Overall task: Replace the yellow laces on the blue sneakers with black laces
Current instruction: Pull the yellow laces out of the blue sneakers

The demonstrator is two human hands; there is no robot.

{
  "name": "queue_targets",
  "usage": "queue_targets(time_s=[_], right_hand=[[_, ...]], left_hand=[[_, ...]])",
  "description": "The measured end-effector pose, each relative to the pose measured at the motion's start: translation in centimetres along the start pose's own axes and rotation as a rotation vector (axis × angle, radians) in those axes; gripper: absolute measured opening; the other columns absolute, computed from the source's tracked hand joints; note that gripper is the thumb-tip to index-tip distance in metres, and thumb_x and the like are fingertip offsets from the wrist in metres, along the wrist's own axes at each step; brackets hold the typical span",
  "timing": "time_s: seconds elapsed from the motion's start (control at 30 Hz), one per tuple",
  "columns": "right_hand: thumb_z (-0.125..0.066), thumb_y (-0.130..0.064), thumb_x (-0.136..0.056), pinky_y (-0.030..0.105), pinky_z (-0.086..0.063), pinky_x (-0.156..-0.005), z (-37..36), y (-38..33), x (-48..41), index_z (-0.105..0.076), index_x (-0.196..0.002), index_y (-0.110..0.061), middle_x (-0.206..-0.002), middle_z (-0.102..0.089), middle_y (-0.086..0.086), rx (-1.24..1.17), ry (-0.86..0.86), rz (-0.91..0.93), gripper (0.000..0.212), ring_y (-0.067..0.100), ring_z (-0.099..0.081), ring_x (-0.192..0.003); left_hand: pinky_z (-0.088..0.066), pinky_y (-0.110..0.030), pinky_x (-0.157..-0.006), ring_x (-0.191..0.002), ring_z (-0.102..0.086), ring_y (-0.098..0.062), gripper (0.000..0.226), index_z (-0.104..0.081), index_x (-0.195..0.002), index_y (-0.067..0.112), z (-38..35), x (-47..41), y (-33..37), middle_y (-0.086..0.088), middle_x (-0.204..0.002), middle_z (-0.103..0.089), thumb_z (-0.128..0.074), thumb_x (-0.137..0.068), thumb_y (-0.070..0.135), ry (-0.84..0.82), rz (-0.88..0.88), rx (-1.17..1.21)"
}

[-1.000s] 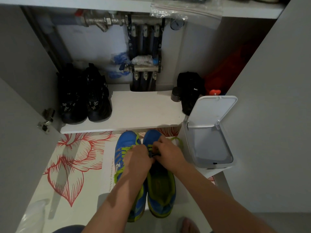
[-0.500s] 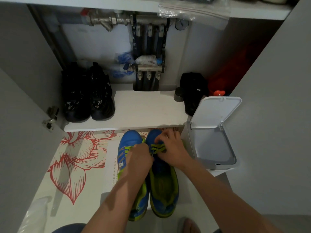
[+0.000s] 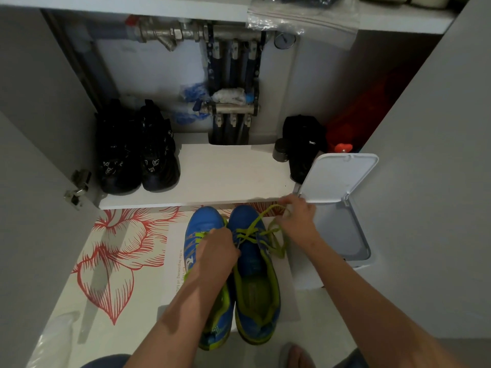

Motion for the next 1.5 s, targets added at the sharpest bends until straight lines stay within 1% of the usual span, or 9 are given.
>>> queue_targets(time_s=[0.23, 0.37, 0.47, 0.57, 0.67, 0.87, 1.0, 1.23, 1.5], right_hand=[[-0.07, -0.028, -0.08, 0.031, -0.017, -0.101, -5.2, -2.3, 3.1, -0.065, -0.105, -0.016, -0.139, -0.036, 0.003, 0.444, -0.254, 0.5, 0.028, 0.025, -0.021, -0.131], [-0.082, -0.015, -0.061, 0.045, -0.047, -0.083, -5.5, -2.6, 3.4, -0.069, -0.071, -0.011, -0.1, -0.063, 0.009, 0.453, -0.207, 0.539, 0.017, 0.035, -0.052, -0.101], [-0.074, -0.004, -0.066, 0.041, -0.051, -0.073, -3.4, -2.6, 2.1, -0.067, -0.064, -0.009, -0.076, -0.064, 0.007, 0.362, -0.009, 0.449, 0.009, 0.027, -0.054, -0.083], [-0.061, -0.006, -0.086, 0.025, -0.042, -0.081, 1.0, -1.2, 0.1, -0.066, -0.087, -0.006, -0.096, -0.056, 0.01, 0.075, 0.234, 0.095, 0.006, 0.012, -0.045, -0.086], [-0.058, -0.013, -0.088, 0.012, -0.022, -0.079, 1.3, -0.7, -0.5, -0.063, -0.106, -0.007, -0.117, -0.056, 0.01, 0.065, 0.087, 0.122, 0.019, 0.014, -0.035, -0.106], [-0.07, -0.025, -0.077, 0.035, -0.023, -0.104, -5.1, -2.1, 2.9, -0.065, -0.106, -0.015, -0.139, -0.039, 0.009, 0.462, -0.322, 0.479, 0.031, 0.03, -0.023, -0.131], [-0.081, -0.014, -0.064, 0.042, -0.046, -0.087, -6.0, -2.9, 3.5, -0.067, -0.076, -0.009, -0.106, -0.062, 0.011, 0.533, -0.247, 0.546, 0.019, 0.036, -0.049, -0.109], [-0.056, -0.013, -0.092, 0.026, -0.041, -0.074, 2.7, -1.0, 0.2, -0.057, -0.092, -0.008, -0.096, -0.043, 0.002, -0.022, 0.245, -0.024, 0.005, 0.02, -0.051, -0.081], [-0.05, -0.02, -0.095, 0.032, -0.048, -0.071, 2.3, 0.0, 0.0, -0.05, -0.091, -0.015, -0.088, -0.061, 0.004, -0.146, 0.142, -0.14, 0.006, 0.02, -0.059, -0.082]], left_hand=[[-0.055, -0.036, -0.086, -0.094, -0.067, -0.027, 0.027, -0.063, -0.105, 0.003, -0.1, -0.2, 0.1, -0.015, -0.102, -0.069, -0.055, -0.091, 0.025, -0.008, -0.009, 0.016], [-0.054, -0.036, -0.088, -0.094, -0.067, -0.027, 0.028, -0.062, -0.104, 0.003, -0.1, -0.2, 0.1, -0.014, -0.102, -0.069, -0.055, -0.091, 0.027, -0.015, -0.01, 0.016], [-0.055, -0.037, -0.087, -0.094, -0.067, -0.028, 0.026, -0.062, -0.105, 0.003, -0.2, -0.2, -0.1, -0.014, -0.101, -0.069, -0.055, -0.091, 0.024, -0.018, -0.007, 0.038], [-0.054, -0.038, -0.088, -0.096, -0.067, -0.029, 0.027, -0.062, -0.107, 0.002, -0.2, -0.2, -0.2, -0.015, -0.103, -0.069, -0.055, -0.092, 0.023, -0.035, -0.006, 0.048], [-0.054, -0.037, -0.087, -0.095, -0.067, -0.029, 0.026, -0.062, -0.106, 0.003, -0.3, -0.3, -0.1, -0.015, -0.102, -0.069, -0.056, -0.091, 0.024, -0.038, -0.015, 0.03], [-0.054, -0.035, -0.087, -0.096, -0.067, -0.026, 0.026, -0.062, -0.105, 0.004, -0.2, -0.2, 0.4, -0.013, -0.103, -0.069, -0.055, -0.092, 0.025, -0.006, -0.022, -0.035], [-0.054, -0.034, -0.088, -0.098, -0.066, -0.026, 0.028, -0.061, -0.109, 0.003, -0.3, -0.4, 0.2, -0.013, -0.105, -0.069, -0.054, -0.092, 0.025, -0.022, -0.009, -0.031], [-0.055, -0.033, -0.082, -0.095, -0.067, -0.027, 0.022, -0.063, -0.104, 0.003, 0.0, -0.4, 0.0, -0.013, -0.103, -0.069, -0.051, -0.092, 0.018, 0.035, -0.04, -0.046], [-0.048, -0.028, -0.075, -0.094, -0.064, -0.022, 0.014, -0.056, -0.089, 0.012, 0.3, -0.2, 1.0, -0.009, -0.096, -0.064, -0.056, -0.09, 0.026, 0.13, -0.115, -0.08]])
Point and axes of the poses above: each hand's wrist, its own x-axis away from the middle knuckle, its own z-axis out of the back of the hand, y = z × x, the point moved 5 cm from there along -x, towards the middle knuckle
